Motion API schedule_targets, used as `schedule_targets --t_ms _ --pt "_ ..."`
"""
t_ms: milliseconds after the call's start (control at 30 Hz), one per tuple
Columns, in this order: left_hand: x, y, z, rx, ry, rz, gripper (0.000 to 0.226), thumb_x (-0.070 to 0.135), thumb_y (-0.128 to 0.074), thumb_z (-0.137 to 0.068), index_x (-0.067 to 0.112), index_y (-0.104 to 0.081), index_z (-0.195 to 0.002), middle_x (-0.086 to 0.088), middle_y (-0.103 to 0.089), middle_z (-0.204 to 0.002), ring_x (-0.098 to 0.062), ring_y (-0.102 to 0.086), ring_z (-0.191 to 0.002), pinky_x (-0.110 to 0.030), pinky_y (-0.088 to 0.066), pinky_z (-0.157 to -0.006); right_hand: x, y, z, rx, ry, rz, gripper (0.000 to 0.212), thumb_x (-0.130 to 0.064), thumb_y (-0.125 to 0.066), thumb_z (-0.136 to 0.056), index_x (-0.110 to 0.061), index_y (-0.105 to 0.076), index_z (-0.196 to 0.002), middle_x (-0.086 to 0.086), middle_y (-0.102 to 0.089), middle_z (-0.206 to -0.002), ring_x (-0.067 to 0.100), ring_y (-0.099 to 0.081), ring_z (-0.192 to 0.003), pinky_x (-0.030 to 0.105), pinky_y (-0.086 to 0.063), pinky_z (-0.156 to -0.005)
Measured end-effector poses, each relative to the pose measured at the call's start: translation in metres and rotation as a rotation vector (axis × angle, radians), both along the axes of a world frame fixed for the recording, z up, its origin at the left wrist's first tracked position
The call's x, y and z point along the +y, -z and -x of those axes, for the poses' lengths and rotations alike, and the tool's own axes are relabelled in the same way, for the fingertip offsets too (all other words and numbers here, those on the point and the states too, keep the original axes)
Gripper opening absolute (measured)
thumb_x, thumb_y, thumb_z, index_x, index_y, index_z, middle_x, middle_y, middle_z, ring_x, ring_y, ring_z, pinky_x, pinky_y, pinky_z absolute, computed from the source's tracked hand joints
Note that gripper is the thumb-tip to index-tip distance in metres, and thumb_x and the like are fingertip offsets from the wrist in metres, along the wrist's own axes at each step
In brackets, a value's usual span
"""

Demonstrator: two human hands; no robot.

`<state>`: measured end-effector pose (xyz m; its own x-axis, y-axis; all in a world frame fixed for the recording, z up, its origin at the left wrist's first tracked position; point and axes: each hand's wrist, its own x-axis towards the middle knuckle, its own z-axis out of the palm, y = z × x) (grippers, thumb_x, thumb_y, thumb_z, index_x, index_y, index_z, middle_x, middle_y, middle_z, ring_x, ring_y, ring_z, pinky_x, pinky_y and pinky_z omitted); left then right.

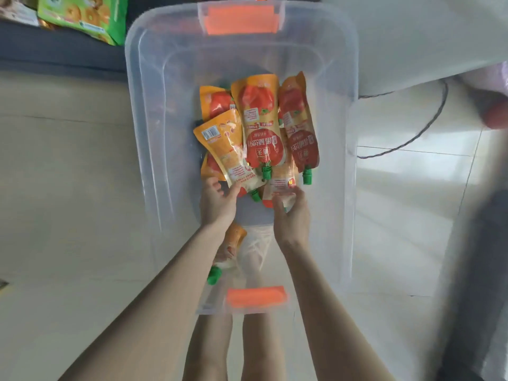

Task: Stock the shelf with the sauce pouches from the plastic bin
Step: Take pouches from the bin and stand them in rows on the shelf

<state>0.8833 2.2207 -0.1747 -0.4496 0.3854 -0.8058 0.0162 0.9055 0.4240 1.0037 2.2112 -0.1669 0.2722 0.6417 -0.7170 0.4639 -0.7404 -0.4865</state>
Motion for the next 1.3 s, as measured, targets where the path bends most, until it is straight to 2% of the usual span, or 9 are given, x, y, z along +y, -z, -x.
schedule_targets --t_ms 133,233,367,500,633,833,1000,1167,1300 --pt "0.009 0.025 -0.005 0.111 -0.015 -0.006 0.04 0.036 -0.066 -0.084 0.015 -0.042 -0.108 0.0 -0.055 -0.106 -0.013 -0.055 -0.088 -0.01 -0.039 -0.056 -0.003 0.025 0.012 -0.07 0.008 -0.079 0.061 -0.035 -0.052 -0.094 -0.011 -0.028 -0.144 0.008 -0.037 -0.145 0.022 -0.031 -0.134 0.04 -0.031 -0.111" --pt "0.013 0.028 -0.005 0.144 -0.046 0.003 0.039 0.041 -0.065 -0.084 0.015 -0.04 -0.1 0.0 -0.054 -0.101 -0.013 -0.054 -0.083 -0.013 -0.036 -0.051 -0.004 0.027 0.015 -0.126 0.015 -0.102 0.065 -0.037 -0.051 -0.094 -0.012 -0.022 -0.146 0.006 -0.03 -0.147 0.021 -0.024 -0.135 0.037 -0.026 -0.113" --pt "0.014 0.029 0.001 0.163 -0.019 -0.011 0.035 0.038 -0.065 -0.084 0.012 -0.048 -0.1 0.0 -0.057 -0.098 -0.016 -0.057 -0.083 -0.018 -0.042 -0.056 0.003 0.027 0.013 -0.132 0.014 -0.089 0.063 -0.034 -0.056 -0.092 -0.009 -0.028 -0.142 0.008 -0.037 -0.139 0.024 -0.029 -0.131 0.036 -0.025 -0.109" --pt "0.012 0.025 0.001 0.4 0.143 -0.059 0.044 0.04 -0.064 -0.083 0.006 -0.052 -0.108 -0.011 -0.056 -0.11 -0.027 -0.051 -0.106 -0.039 -0.047 -0.085 0.011 0.019 0.013 0.038 0.188 -0.056 0.046 -0.035 -0.062 -0.088 -0.014 -0.043 -0.123 -0.001 -0.049 -0.119 0.016 -0.047 -0.118 0.034 -0.037 -0.104" --pt "0.028 0.011 -0.015 0.59 0.217 -0.318 0.046 0.031 -0.069 -0.08 0.003 -0.054 -0.114 -0.017 -0.049 -0.118 -0.03 -0.045 -0.114 -0.04 -0.039 -0.095 0.019 0.008 0.018 0.292 0.614 -0.075 0.02 -0.03 -0.064 -0.088 -0.032 -0.048 -0.098 -0.007 -0.059 -0.112 -0.004 -0.058 -0.098 0.008 -0.048 -0.072" --pt "0.07 0.033 -0.017 0.41 0.378 -0.341 0.054 0.047 -0.066 -0.079 0.007 -0.054 -0.113 -0.01 -0.054 -0.115 -0.025 -0.05 -0.109 -0.038 -0.043 -0.093 0.026 0.011 0.015 0.391 0.859 -0.164 0.03 -0.027 -0.067 -0.086 -0.017 -0.063 -0.115 0.004 -0.069 -0.114 0.014 -0.066 -0.104 0.015 -0.053 -0.073" --pt "0.086 0.044 -0.011 0.435 0.483 -0.162 0.068 0.062 -0.068 -0.069 0.01 -0.053 -0.109 -0.007 -0.051 -0.121 -0.028 -0.045 -0.117 -0.044 -0.037 -0.098 0.036 0.011 0.016 0.401 0.834 -0.23 0.011 -0.02 -0.069 -0.085 -0.01 -0.065 -0.084 0.001 -0.063 -0.075 0.012 -0.059 -0.069 0.02 -0.051 -0.063" --pt "0.085 0.043 -0.015 0.35 0.529 -0.018 0.076 0.066 -0.071 -0.06 0.011 -0.053 -0.109 -0.01 -0.045 -0.124 -0.032 -0.038 -0.122 -0.05 -0.033 -0.102 0.045 0.01 0.023 0.292 0.856 -0.273 0.03 -0.015 -0.069 -0.085 -0.014 -0.052 -0.06 -0.006 -0.046 -0.055 0.007 -0.041 -0.052 0.019 -0.04 -0.052" --pt "0.069 0.018 -0.012 0.193 0.363 -0.144 0.047 0.036 -0.074 -0.075 0.011 -0.04 -0.096 -0.001 -0.052 -0.093 -0.022 -0.052 -0.091 -0.022 -0.042 -0.071 0.044 -0.003 0.024 0.142 0.776 -0.363 0.027 -0.016 -0.07 -0.083 -0.014 -0.052 -0.062 -0.004 -0.047 -0.058 0.009 -0.039 -0.056 0.022 -0.038 -0.055"
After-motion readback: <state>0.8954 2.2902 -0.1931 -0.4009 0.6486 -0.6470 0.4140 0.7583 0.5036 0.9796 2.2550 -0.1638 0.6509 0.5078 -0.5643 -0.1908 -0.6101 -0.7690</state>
